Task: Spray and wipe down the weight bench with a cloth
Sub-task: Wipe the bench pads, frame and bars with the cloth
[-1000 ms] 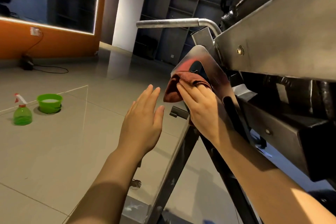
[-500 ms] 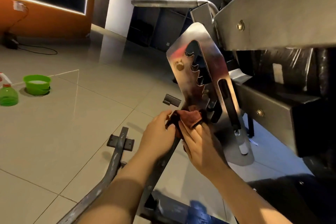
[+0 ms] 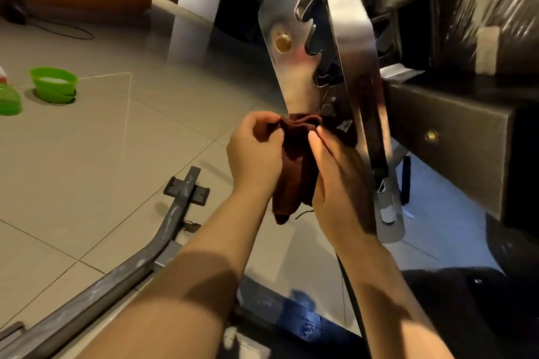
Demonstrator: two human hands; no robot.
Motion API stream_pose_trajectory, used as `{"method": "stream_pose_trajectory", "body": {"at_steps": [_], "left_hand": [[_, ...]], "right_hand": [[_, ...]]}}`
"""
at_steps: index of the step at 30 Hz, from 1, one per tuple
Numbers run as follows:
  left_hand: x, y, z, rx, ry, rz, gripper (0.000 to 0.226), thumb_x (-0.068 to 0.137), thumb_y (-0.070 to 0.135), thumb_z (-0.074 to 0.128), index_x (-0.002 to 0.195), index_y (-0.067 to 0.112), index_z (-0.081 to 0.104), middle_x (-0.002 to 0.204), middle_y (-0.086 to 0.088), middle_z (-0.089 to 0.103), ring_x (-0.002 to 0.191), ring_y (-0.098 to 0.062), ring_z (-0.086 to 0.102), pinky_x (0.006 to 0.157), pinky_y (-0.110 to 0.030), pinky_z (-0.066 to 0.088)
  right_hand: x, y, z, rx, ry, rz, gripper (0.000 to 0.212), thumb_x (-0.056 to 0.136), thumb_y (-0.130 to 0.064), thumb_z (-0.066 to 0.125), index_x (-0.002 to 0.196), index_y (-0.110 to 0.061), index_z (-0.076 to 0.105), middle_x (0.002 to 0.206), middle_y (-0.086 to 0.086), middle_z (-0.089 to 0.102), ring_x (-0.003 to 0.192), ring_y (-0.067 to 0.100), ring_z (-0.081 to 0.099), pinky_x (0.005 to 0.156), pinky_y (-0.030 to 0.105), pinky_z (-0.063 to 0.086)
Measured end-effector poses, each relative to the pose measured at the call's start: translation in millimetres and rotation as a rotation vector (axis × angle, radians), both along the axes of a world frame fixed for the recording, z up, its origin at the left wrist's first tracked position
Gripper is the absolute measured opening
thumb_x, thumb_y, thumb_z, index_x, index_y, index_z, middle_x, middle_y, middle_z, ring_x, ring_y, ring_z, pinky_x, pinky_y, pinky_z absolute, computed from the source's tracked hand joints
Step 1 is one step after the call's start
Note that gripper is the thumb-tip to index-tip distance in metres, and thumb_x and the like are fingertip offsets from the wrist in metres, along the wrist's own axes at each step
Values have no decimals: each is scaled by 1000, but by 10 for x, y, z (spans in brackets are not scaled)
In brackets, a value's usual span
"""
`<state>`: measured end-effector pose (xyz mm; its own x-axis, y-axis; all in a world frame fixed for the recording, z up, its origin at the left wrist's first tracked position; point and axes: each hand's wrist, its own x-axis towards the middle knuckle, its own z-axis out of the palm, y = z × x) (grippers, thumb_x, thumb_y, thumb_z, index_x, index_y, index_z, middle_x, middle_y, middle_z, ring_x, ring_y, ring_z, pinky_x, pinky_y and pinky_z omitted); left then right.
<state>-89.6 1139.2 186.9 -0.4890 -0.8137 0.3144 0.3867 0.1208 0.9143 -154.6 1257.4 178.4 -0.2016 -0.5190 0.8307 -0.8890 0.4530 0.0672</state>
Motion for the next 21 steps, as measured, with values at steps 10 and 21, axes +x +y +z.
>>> {"method": "stream_pose_trajectory", "body": {"at_steps": [10, 21], "left_hand": [[-348, 290, -309, -386, 17, 413, 27, 91, 15, 58, 118, 14, 62, 136, -7, 52, 117, -12, 41, 97, -3, 22], [-1048, 529, -670, -213, -73, 298, 69, 98, 57, 29, 150, 12, 25, 156, -14, 28, 144, -25, 23, 122, -38, 8]], "right_hand": [[-114, 244, -2, 265, 162, -75, 40, 93, -11, 42, 132, -4, 49, 135, 17, 54, 122, 27, 48, 98, 53, 48], [-413, 458, 202, 439, 540, 20, 43, 103, -25, 38, 143, -10, 38, 150, 13, 36, 140, 31, 32, 118, 47, 21]]}}
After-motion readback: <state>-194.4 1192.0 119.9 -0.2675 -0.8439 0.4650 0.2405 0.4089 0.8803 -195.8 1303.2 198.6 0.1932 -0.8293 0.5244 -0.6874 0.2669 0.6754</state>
